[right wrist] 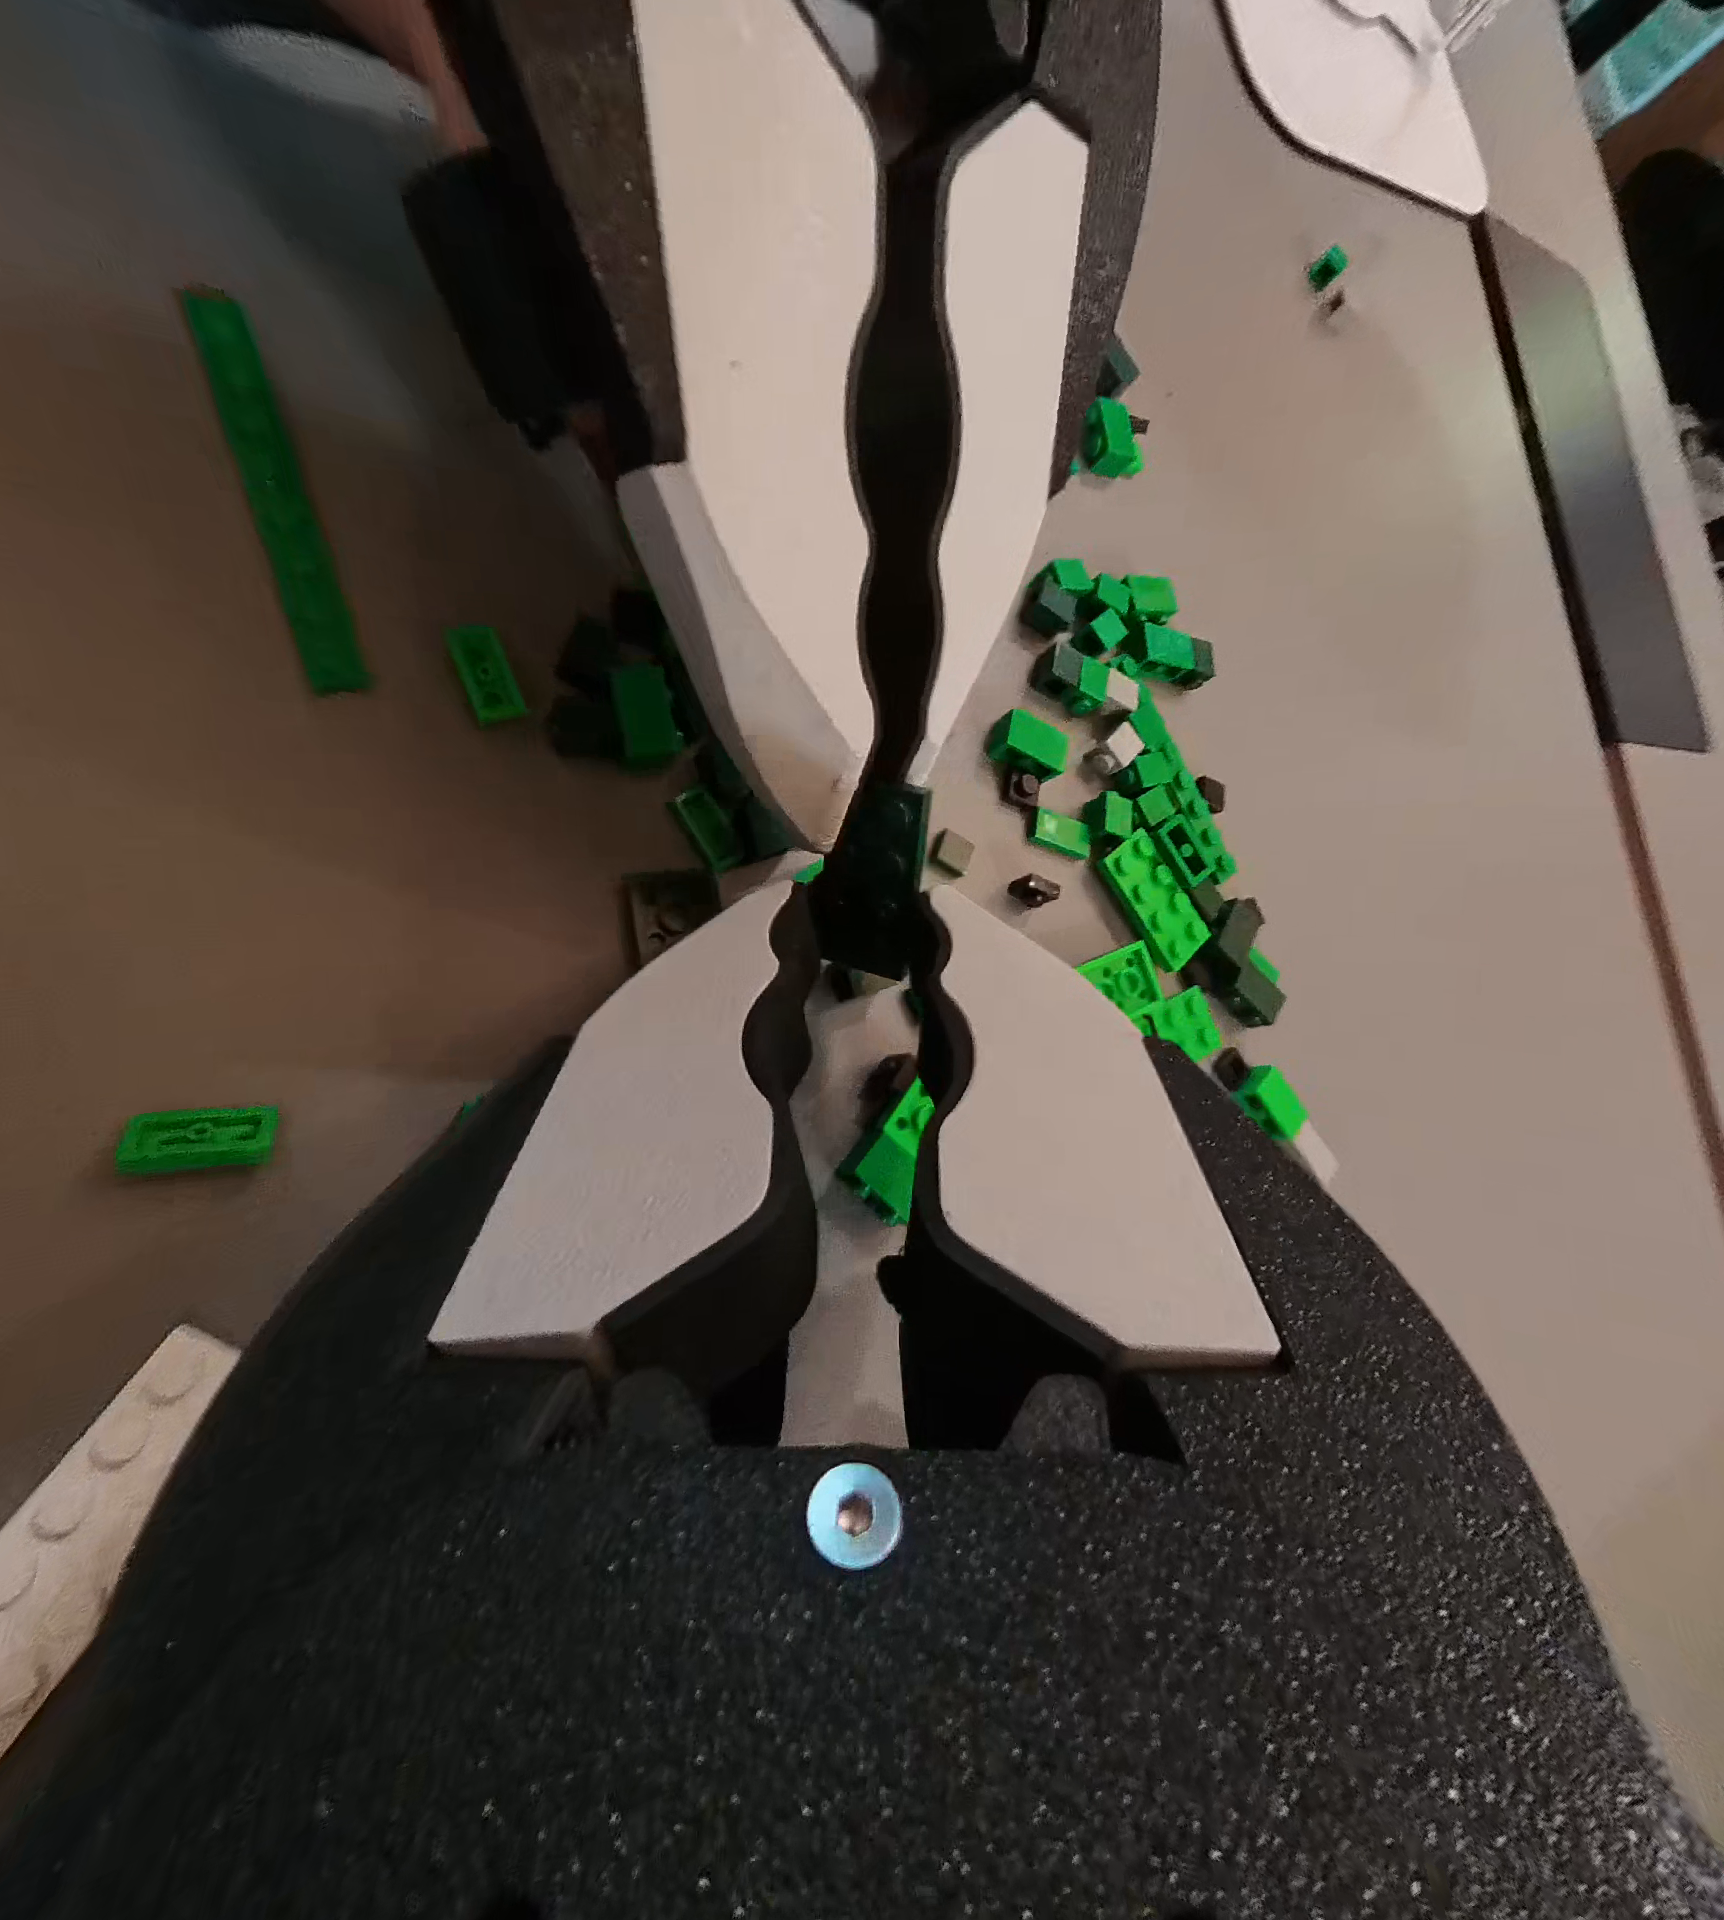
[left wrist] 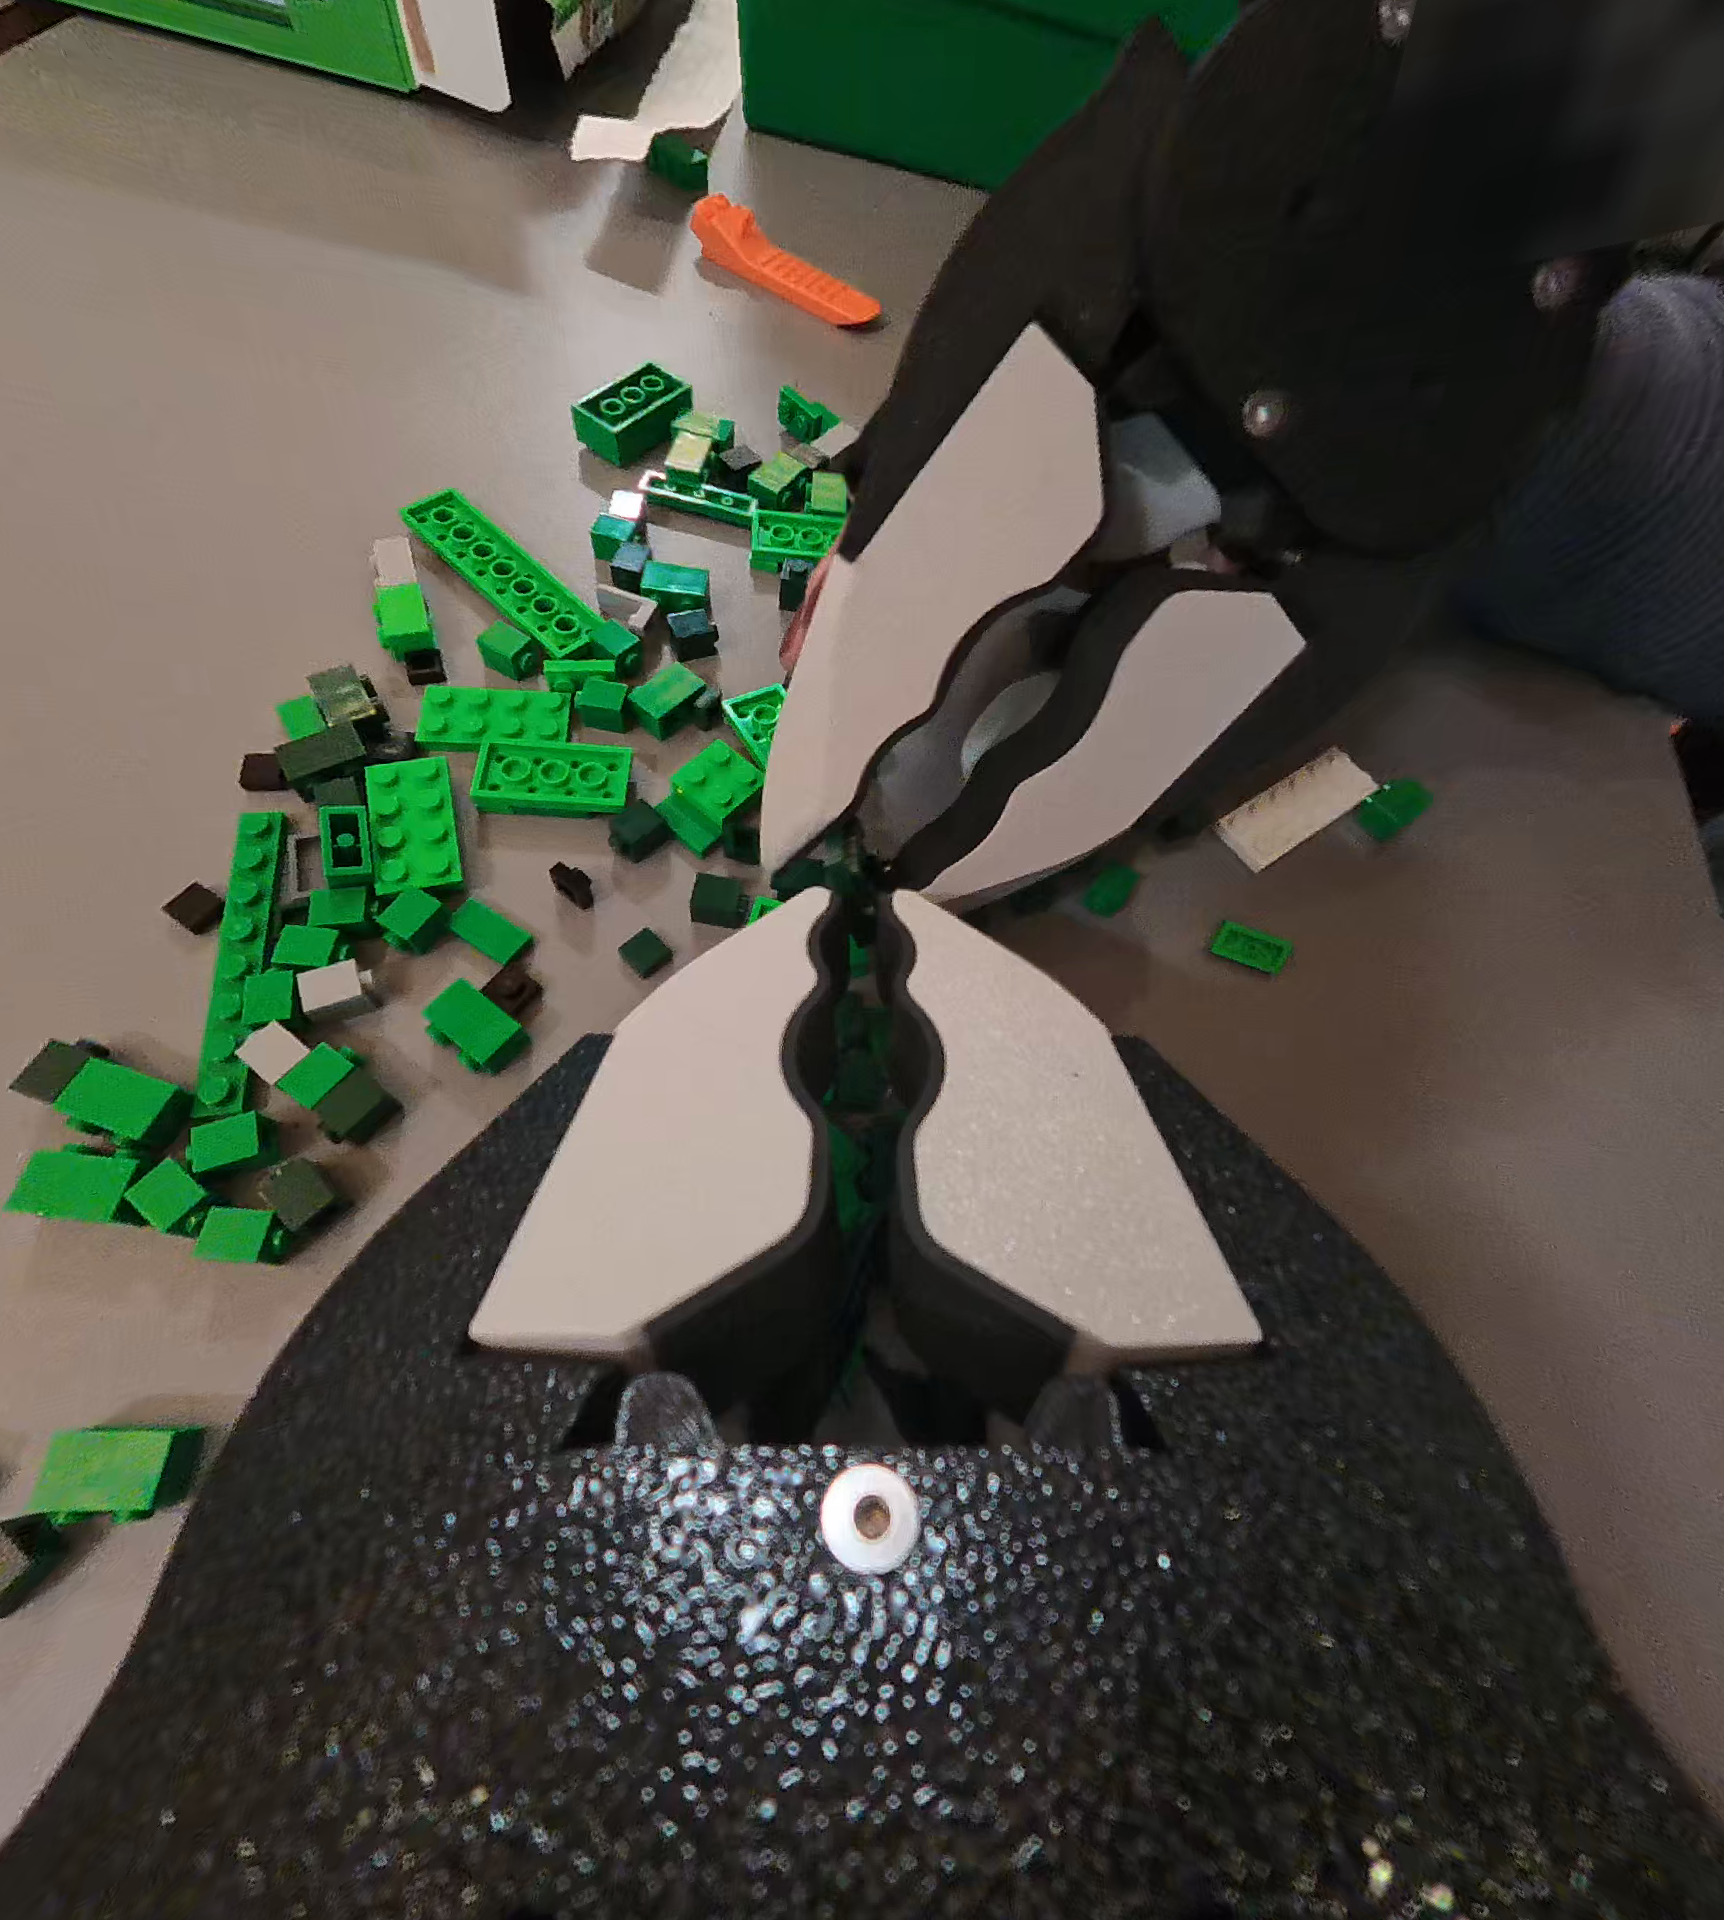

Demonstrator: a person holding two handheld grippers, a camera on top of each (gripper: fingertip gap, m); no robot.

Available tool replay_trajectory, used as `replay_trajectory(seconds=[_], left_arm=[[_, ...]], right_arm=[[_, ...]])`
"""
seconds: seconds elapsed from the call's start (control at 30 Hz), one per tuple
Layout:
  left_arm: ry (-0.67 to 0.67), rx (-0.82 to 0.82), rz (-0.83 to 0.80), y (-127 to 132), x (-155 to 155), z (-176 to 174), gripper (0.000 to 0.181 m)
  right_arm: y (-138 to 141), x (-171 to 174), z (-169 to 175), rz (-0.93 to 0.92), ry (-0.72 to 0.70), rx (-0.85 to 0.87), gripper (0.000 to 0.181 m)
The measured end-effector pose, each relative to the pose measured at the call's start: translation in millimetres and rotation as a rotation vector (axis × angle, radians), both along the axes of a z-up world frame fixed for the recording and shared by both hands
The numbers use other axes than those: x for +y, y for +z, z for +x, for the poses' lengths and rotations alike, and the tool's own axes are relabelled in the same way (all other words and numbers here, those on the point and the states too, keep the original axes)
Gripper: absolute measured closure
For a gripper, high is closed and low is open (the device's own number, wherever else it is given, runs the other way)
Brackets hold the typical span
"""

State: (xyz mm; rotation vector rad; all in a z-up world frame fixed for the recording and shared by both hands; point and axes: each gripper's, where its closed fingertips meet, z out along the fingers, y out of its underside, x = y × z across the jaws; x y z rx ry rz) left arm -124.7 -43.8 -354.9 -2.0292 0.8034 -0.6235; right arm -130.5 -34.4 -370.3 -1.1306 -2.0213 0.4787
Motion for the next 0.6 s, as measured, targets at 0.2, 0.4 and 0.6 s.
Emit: replay_trajectory(seconds=[0.2,0.4,0.6], left_arm=[[-0.026,0.069,0.031,-3.4,-2.3,3.7,0.176],[-0.063,0.115,0.059,-5.4,-5.0,7.8,0.176],[-0.104,0.136,0.089,-4.9,-8.6,11.5,0.176]], right_arm=[[-5.2,-4.1,3.2,-0.088,0.017,-0.026,0.165],[-8.0,-8.6,7.5,-0.155,0.042,-0.047,0.165],[-7.9,-13.6,11.3,-0.202,0.076,-0.055,0.166]])
